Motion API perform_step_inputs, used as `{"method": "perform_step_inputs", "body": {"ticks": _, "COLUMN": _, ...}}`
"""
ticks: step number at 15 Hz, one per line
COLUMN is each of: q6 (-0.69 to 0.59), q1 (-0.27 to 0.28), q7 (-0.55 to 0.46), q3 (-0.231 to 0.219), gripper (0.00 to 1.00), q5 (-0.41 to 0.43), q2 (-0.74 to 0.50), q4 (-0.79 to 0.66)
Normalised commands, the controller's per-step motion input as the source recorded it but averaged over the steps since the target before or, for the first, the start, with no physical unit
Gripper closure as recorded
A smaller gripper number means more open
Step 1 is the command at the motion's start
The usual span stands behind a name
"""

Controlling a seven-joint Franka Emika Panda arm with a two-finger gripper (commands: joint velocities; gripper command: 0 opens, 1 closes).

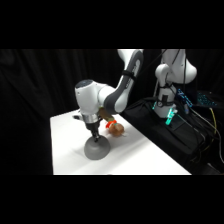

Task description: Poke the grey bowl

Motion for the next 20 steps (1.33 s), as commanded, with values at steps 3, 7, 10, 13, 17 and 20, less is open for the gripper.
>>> {"method": "perform_step_inputs", "body": {"ticks": 3, "q6": -0.33, "q1": 0.048, "q7": 0.01, "q3": -0.024, "gripper": 0.99, "q5": 0.014, "q2": -0.39, "q4": -0.03}}
{"method": "perform_step_inputs", "body": {"ticks": 7, "q6": -0.53, "q1": 0.052, "q7": 0.01, "q3": -0.040, "gripper": 0.49, "q5": -0.061, "q2": -0.32, "q4": 0.08}}
{"method": "perform_step_inputs", "body": {"ticks": 10, "q6": -0.41, "q1": 0.025, "q7": 0.01, "q3": -0.028, "gripper": 0.15, "q5": -0.059, "q2": -0.24, "q4": 0.13}}
{"method": "perform_step_inputs", "body": {"ticks": 13, "q6": -0.34, "q1": 0.026, "q7": 0.02, "q3": -0.031, "gripper": 0.00, "q5": -0.110, "q2": -0.20, "q4": 0.14}}
{"method": "perform_step_inputs", "body": {"ticks": 17, "q6": -0.33, "q1": 0.030, "q7": 0.04, "q3": -0.022, "gripper": 0.00, "q5": -0.121, "q2": -0.14, "q4": 0.17}}
{"method": "perform_step_inputs", "body": {"ticks": 20, "q6": -0.27, "q1": 0.018, "q7": 0.02, "q3": -0.012, "gripper": 0.00, "q5": -0.089, "q2": -0.08, "q4": 0.15}}
